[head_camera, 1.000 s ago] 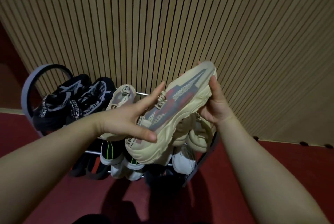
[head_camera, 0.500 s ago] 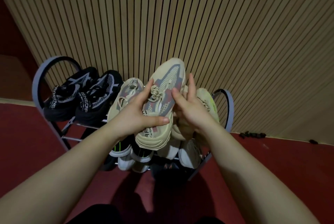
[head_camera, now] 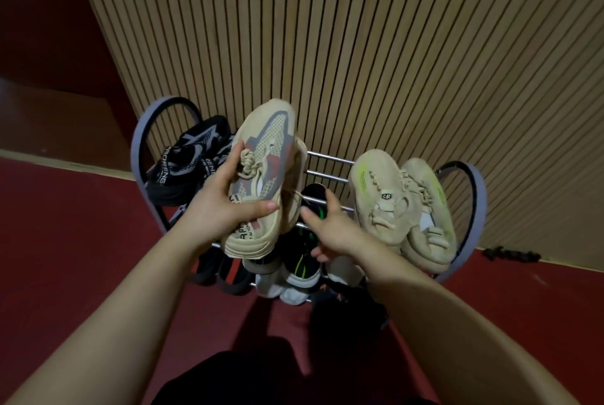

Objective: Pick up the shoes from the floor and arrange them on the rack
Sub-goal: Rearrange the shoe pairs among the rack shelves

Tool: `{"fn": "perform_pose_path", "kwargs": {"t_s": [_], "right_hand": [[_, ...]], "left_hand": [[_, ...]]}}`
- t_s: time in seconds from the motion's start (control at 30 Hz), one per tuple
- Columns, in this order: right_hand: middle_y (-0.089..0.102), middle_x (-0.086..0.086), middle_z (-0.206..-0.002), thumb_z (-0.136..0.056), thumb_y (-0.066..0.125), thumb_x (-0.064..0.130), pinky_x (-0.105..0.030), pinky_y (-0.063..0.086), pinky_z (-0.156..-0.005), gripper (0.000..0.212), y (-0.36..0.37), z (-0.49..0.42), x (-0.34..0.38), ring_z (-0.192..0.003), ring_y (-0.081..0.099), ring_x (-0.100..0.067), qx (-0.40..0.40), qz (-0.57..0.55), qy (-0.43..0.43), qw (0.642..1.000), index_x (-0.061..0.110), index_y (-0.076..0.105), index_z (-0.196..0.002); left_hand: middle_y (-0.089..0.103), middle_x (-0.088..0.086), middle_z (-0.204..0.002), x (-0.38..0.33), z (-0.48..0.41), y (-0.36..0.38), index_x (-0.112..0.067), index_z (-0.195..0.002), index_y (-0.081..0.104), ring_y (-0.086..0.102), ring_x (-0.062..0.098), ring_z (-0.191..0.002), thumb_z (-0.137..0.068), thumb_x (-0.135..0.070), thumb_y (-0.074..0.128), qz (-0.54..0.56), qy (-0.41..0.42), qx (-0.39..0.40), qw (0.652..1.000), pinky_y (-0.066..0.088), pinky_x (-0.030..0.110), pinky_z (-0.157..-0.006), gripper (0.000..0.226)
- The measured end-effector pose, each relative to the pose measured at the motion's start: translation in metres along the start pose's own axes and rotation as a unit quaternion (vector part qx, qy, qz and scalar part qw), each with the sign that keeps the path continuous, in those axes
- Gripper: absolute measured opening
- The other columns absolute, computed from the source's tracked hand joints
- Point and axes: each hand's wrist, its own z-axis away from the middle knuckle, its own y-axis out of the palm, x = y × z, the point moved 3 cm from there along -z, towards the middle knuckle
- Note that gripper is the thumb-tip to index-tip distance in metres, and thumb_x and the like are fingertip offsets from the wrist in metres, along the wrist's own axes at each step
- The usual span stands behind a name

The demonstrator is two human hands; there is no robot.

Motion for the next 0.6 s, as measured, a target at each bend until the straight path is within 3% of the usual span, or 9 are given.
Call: {"fn": "perform_pose_path", "kwargs": {"t_s": [0.07,0.17,0.27,0.37,0.5,0.6], "right_hand": [[0.038,-0.016,-0.145,-0.088,0.053,0.055,-0.036,0.060,-0.065,0.093,0.013,-0.004,0.002,-0.079,0.071,-0.028,0.007,-0.004,0.007,1.000,0.035,-0.015,-0.147],[0.045,-0.012,-0.141,-0.086,0.061,0.049,-0.038,0.059,-0.072,0.101,0.031,-0.005,0.011,-0.090,0.068,-0.029,0.049,-0.107,-0.001,0.993,0.037,-0.020,-0.145],[0.047,-0.007,-0.140,-0.087,0.068,0.023,-0.041,0.057,-0.076,0.104,0.042,-0.010,0.019,-0.103,0.064,-0.030,0.050,-0.268,0.011,0.962,0.036,-0.016,-0.147],[0.048,-0.008,-0.137,-0.086,0.064,0.004,-0.033,0.058,-0.064,0.097,0.043,-0.016,0.019,-0.107,0.061,-0.029,0.011,-0.330,0.039,0.943,0.031,-0.004,-0.150],[0.054,-0.006,-0.120,-0.087,0.060,-0.001,-0.021,0.050,-0.042,0.078,-0.001,-0.013,0.025,-0.088,0.061,-0.023,-0.017,-0.245,0.024,0.969,0.025,0.019,-0.148],[0.053,-0.006,-0.120,-0.089,0.059,0.004,-0.028,0.049,-0.049,0.074,-0.064,0.003,0.033,-0.076,0.059,-0.019,-0.039,-0.062,-0.014,0.997,0.030,0.022,-0.148]], "left_hand": [[0.043,-0.035,-0.119,0.011,0.006,-0.010,-0.042,-0.147,0.017,0.049,-0.021,-0.094,-0.070,-0.018,0.080,0.016,-0.013,-0.023,1.000,0.044,0.002,-0.067,0.103],[0.045,-0.028,-0.129,0.027,0.014,-0.024,-0.041,-0.148,0.016,0.049,-0.018,-0.100,-0.069,-0.018,0.081,0.029,-0.032,-0.044,0.998,0.045,0.009,-0.077,0.105],[0.043,-0.019,-0.135,0.033,0.020,-0.032,-0.041,-0.148,0.016,0.051,-0.014,-0.103,-0.068,-0.018,0.081,0.049,-0.046,-0.058,0.996,0.045,0.015,-0.085,0.105],[0.040,-0.025,-0.132,0.033,0.022,-0.033,-0.042,-0.147,0.016,0.048,-0.003,-0.118,-0.068,-0.021,0.081,0.018,-0.038,-0.047,0.998,0.040,0.027,-0.102,0.105],[0.037,-0.024,-0.139,0.032,0.021,-0.031,-0.046,-0.145,0.018,0.042,0.004,-0.128,-0.068,-0.025,0.082,0.007,-0.033,-0.029,0.999,0.035,0.033,-0.108,0.103],[0.035,-0.025,-0.140,0.033,0.020,-0.029,-0.052,-0.143,0.019,0.041,0.005,-0.130,-0.066,-0.030,0.084,0.022,-0.039,-0.027,0.999,0.035,0.039,-0.110,0.103]]}}
